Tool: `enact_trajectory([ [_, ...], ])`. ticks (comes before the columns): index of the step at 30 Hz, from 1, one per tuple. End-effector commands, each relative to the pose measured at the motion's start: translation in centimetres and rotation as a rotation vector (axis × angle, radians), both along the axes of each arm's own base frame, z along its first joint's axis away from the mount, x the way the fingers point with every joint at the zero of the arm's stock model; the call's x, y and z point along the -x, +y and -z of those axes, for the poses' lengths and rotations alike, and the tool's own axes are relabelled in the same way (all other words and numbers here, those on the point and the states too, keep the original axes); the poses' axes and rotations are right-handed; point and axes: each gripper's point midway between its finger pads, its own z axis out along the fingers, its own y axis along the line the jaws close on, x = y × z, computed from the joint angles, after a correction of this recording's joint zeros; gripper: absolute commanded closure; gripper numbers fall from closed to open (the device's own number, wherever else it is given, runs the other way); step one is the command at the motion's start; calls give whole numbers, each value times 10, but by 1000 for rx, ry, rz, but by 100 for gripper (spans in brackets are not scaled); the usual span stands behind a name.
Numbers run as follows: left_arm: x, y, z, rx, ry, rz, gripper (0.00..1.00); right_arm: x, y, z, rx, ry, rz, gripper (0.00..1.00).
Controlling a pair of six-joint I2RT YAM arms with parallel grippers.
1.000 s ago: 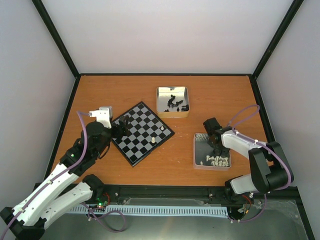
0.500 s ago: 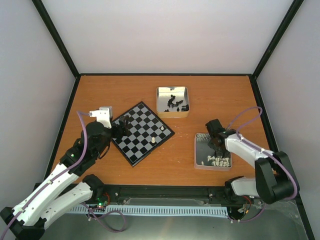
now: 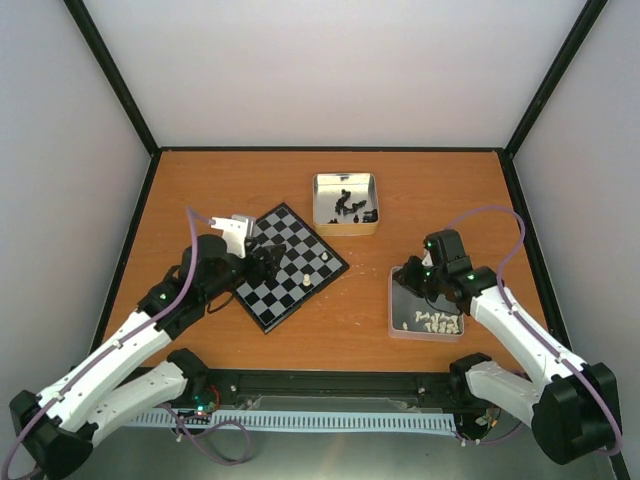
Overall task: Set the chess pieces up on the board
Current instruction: Pick up the chess piece from the storage box, then place the chess piece on the chessboard.
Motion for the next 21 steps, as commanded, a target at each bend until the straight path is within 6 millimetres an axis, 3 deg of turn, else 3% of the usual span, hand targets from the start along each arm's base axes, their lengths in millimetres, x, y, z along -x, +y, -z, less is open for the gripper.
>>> enact_trajectory([
  [1,3,-13,-5,49,32,57,18,-6,43,-42,-225,-56,-93,94],
  [6,-2,0,-8,27,27,-18,18,-7,96,-52,-366,-10,-113,93],
  [10,-12,40,-15,-34,-2,-229,18,-4,146,-47,-416,35,-160,93],
  [14,-7,69,-28,-41,-66,-352,18,2,194,-36,-447,94,-221,93],
  [21,1,81,-37,8,-126,-381,18,12,254,-14,-487,200,-302,94],
])
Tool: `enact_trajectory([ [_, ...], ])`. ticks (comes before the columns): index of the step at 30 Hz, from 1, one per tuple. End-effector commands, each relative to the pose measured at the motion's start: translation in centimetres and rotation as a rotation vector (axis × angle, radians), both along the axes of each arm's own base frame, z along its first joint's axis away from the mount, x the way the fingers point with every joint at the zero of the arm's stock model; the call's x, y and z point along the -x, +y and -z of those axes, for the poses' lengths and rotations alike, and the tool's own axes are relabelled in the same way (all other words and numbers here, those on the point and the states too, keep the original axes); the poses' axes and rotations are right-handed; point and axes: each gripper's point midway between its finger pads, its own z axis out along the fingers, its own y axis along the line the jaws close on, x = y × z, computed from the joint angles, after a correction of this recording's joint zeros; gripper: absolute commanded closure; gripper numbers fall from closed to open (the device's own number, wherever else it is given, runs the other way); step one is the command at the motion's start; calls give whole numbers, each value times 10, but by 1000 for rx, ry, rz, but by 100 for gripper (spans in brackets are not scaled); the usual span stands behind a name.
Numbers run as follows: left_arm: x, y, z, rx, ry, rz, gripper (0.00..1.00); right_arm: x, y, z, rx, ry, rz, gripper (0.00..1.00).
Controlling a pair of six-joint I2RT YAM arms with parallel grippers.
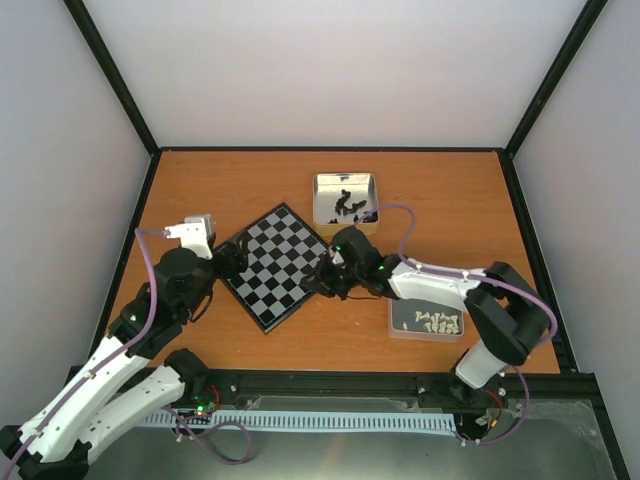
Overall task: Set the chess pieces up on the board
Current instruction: Place the chess piece on the chessboard.
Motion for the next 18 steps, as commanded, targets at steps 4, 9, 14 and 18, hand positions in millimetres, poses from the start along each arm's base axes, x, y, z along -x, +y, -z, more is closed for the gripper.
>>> enact_trajectory([
  [4,-1,16,-8,7,-37,-80,18,4,44,0,-87,75,-27,93],
  [9,-1,16,-8,9,-37,-77,18,11,50,16,-92,135,-27,93],
  [14,-1,16,-7,7,-36,-77,18,13,54,26,-89,171,-27,93],
  [18,-1,16,-7,8,-36,-79,18,16,51,36,-72,198,-13,92],
])
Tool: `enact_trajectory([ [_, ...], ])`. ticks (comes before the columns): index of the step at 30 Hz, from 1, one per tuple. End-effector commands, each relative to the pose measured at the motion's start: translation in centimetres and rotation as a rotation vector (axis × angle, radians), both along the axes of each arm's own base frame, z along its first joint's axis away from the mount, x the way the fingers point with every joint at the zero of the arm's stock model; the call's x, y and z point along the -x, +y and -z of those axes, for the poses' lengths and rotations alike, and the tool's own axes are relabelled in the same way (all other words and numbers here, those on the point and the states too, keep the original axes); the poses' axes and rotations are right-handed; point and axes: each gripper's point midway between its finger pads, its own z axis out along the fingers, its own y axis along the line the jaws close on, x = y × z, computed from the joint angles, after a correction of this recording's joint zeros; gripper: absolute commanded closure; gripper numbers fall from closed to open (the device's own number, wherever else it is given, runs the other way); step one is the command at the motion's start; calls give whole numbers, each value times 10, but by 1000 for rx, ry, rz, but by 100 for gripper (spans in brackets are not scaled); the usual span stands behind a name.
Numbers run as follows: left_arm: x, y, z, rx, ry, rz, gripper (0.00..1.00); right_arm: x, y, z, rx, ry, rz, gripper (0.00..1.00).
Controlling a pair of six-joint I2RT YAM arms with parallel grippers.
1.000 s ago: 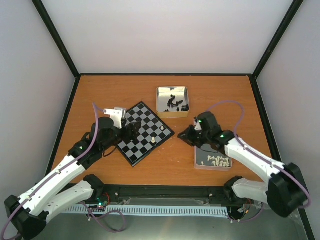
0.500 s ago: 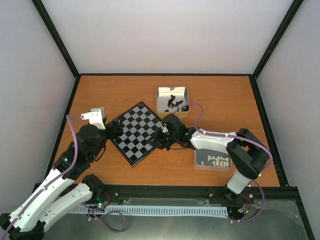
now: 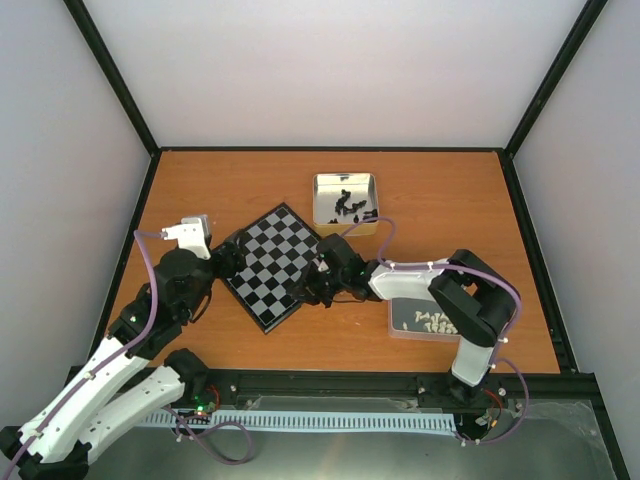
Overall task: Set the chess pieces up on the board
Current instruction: Place the chess piece on the chessboard.
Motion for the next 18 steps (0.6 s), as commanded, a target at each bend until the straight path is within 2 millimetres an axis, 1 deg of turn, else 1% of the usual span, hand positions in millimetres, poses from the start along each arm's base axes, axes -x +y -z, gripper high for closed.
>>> enact_trajectory([
  [1,-1,4,-3,10,-12,-22,18,4,4,4,-11,30,7,92],
  [6,-1,4,-3,10,-12,-21,18,7,1,9,3,54,13,90],
  [11,-1,5,-3,8,-14,-27,18,9,-3,15,17,74,28,89],
  [18,-1,5,-3,9,-13,-27,18,10,-3,21,24,92,32,87],
])
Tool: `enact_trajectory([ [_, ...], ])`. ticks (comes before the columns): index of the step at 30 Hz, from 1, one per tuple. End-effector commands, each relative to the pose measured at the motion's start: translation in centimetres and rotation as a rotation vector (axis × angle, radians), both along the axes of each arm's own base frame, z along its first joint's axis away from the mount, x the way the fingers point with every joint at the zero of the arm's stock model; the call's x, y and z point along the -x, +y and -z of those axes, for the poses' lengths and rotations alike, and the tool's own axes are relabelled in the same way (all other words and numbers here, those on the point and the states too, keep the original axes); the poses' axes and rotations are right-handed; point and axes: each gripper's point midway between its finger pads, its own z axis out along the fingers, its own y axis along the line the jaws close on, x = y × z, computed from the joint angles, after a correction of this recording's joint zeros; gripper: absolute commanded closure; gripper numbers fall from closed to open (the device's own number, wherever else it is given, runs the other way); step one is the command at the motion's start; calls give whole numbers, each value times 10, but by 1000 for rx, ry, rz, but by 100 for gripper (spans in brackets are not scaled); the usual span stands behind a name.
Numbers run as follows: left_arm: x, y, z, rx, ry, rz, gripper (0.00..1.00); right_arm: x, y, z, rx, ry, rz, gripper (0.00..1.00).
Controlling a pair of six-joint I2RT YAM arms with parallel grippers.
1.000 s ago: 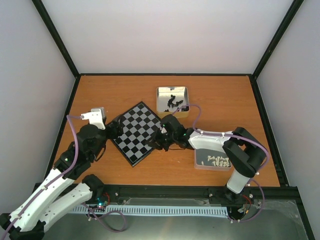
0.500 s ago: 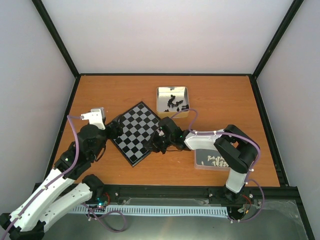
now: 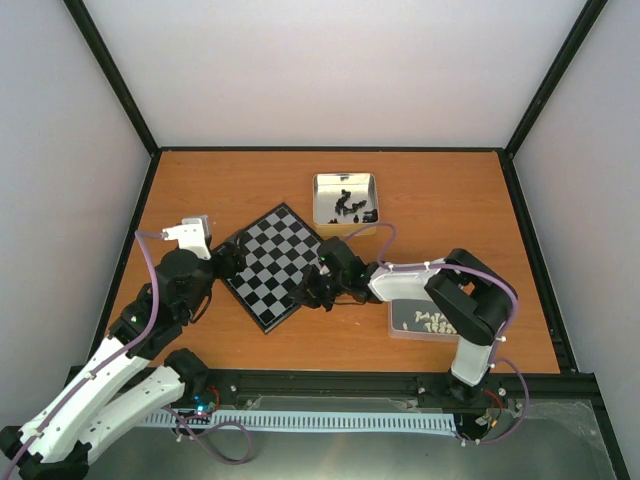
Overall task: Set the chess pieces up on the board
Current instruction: Place the chess piece on the chessboard, then adjust the chess piece on the chessboard.
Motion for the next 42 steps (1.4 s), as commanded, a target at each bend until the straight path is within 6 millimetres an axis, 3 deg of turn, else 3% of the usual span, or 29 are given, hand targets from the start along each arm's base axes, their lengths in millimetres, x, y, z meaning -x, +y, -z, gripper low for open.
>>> enact_trajectory([
  [1,-1,5,-5,12,-17,-23,18,5,1,10,14,24,1,86],
  [10,-1,3,-5,11,-16,-18,18,0,-6,4,69,-39,-6,59],
  [19,0,5,-6,15,-22,-20,18,-9,-10,-14,102,-181,-52,44],
  [25,1,4,-7,19,-23,-16,18,-16,-22,-16,187,-339,-127,44],
  [31,0,5,-5,15,-19,-19,18,-13,-13,4,232,-353,-189,45],
  [37,0,5,-4,13,-16,-23,18,-20,-13,8,272,-382,-159,53],
  [42,-1,4,-3,10,-14,-23,18,-23,-14,13,289,-384,-148,54],
])
